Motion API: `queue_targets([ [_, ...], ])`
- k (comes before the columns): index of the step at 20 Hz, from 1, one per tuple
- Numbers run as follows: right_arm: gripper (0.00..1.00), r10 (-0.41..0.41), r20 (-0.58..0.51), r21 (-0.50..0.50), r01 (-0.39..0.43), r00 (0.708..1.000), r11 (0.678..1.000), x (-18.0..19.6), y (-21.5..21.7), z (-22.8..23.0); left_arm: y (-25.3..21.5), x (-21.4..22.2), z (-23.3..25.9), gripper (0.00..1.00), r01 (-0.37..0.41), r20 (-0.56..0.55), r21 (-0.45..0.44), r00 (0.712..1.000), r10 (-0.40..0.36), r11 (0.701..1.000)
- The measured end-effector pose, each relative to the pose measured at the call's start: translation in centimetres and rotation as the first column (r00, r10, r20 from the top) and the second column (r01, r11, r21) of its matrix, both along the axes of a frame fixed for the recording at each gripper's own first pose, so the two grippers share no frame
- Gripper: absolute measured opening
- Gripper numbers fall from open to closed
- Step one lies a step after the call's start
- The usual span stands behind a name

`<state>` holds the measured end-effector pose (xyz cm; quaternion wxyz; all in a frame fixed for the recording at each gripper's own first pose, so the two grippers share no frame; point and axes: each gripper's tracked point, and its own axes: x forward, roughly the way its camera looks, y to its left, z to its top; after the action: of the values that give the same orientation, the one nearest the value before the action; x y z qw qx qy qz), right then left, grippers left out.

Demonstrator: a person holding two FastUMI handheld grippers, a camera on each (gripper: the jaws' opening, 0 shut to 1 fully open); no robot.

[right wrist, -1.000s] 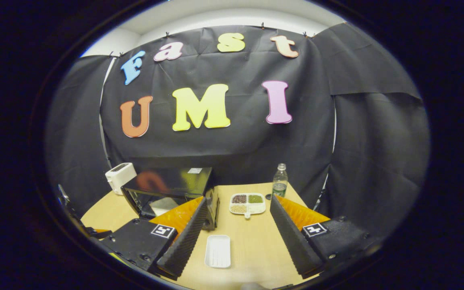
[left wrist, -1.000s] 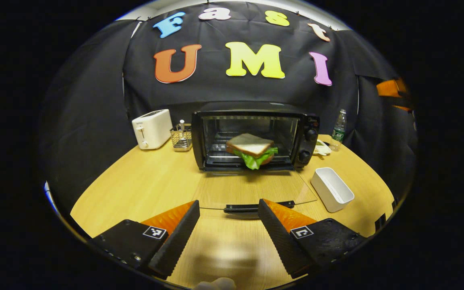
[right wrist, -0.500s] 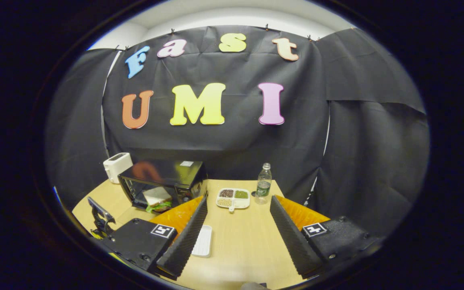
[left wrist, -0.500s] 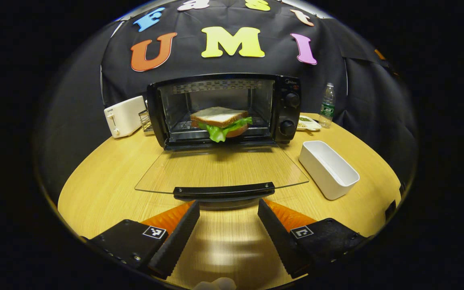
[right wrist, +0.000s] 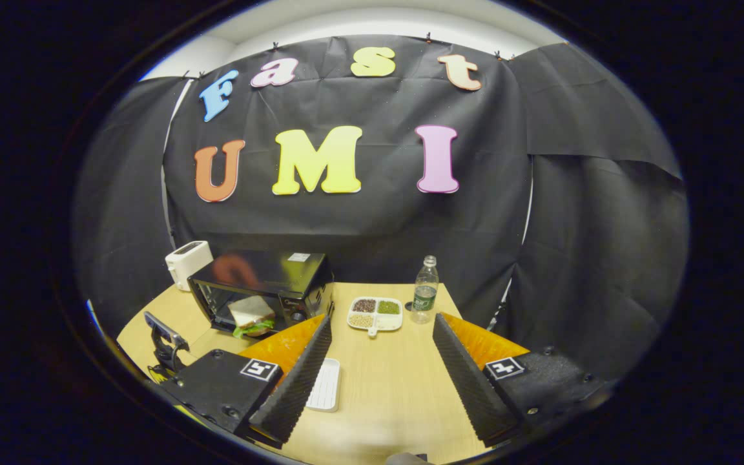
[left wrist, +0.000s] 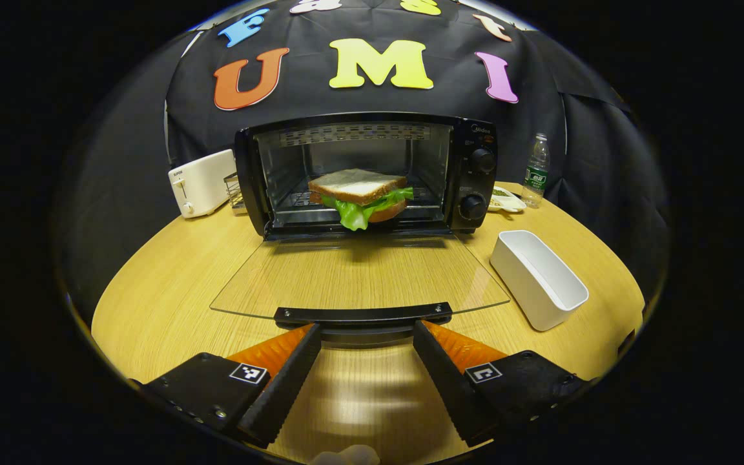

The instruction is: Open the electric oven with the left hand, put the food in, and close the electric oven.

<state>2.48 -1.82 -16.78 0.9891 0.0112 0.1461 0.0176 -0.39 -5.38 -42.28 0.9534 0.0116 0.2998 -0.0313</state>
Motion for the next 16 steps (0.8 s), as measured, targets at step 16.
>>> queue_targets([
  [16, 0.91, -0.015, 0.049, 0.043, 0.013, 0.999, 0.999, 1.7, -1.0, 3.3, 0.5, 6.4, 11.4, 0.98, -0.003, 0.207, 0.02, 0.978, -0.001, 1.0],
])
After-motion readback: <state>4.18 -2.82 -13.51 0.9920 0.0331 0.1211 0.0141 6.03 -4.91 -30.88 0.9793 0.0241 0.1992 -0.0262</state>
